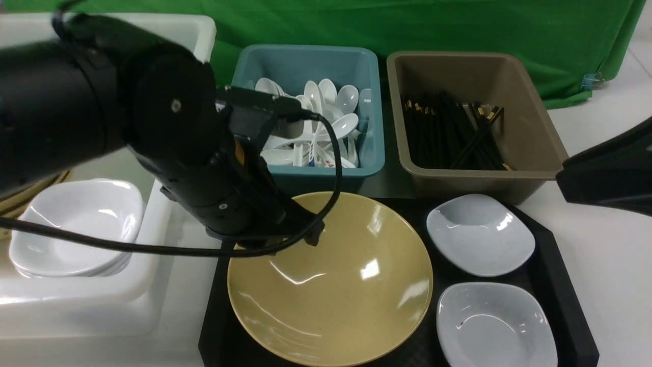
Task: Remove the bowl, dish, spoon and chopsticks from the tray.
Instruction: Use the left arm to grab the yellow noodle bowl on the left, then use the left arm to put the noodle bowl into the large storage box on the left
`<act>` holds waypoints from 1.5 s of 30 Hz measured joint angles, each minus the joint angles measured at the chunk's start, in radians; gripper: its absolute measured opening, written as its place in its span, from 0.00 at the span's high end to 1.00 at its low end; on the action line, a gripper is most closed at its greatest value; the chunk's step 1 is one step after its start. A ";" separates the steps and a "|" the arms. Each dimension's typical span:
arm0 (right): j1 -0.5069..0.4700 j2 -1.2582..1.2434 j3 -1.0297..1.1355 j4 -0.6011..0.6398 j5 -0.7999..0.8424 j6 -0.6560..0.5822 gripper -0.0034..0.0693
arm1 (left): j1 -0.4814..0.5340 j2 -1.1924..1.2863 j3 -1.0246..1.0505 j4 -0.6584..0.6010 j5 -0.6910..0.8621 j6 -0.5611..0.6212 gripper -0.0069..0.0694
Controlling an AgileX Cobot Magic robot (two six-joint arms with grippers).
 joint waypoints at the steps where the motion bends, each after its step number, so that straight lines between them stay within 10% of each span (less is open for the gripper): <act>1: 0.000 0.000 0.000 0.000 -0.001 -0.002 0.83 | 0.000 0.003 0.000 0.005 -0.011 0.000 0.73; 8: 0.000 0.029 0.000 0.007 0.008 -0.016 0.83 | 0.040 0.139 0.001 0.198 -0.133 -0.144 0.20; 13: 0.000 0.032 0.000 0.007 0.008 -0.013 0.84 | 0.063 0.210 0.002 0.132 -0.185 -0.097 0.07; 17: 0.000 0.032 0.000 0.008 0.005 -0.013 0.84 | 0.063 0.244 0.003 0.060 -0.201 -0.022 0.16; 21: 0.000 0.032 0.000 0.008 0.004 -0.013 0.84 | 0.072 0.283 0.003 0.026 -0.185 -0.004 0.54; 32: 0.056 0.034 0.000 0.006 0.056 -0.172 0.87 | 0.162 0.142 -0.091 -0.132 -0.045 0.018 0.86; 40: 0.226 0.120 -0.038 0.004 -0.092 -0.200 0.95 | 0.415 -0.026 -0.237 -0.285 0.072 0.148 0.87; 45: 0.350 0.289 -0.240 0.002 -0.157 -0.201 0.95 | 0.739 -0.116 -0.306 -0.417 0.145 0.244 0.88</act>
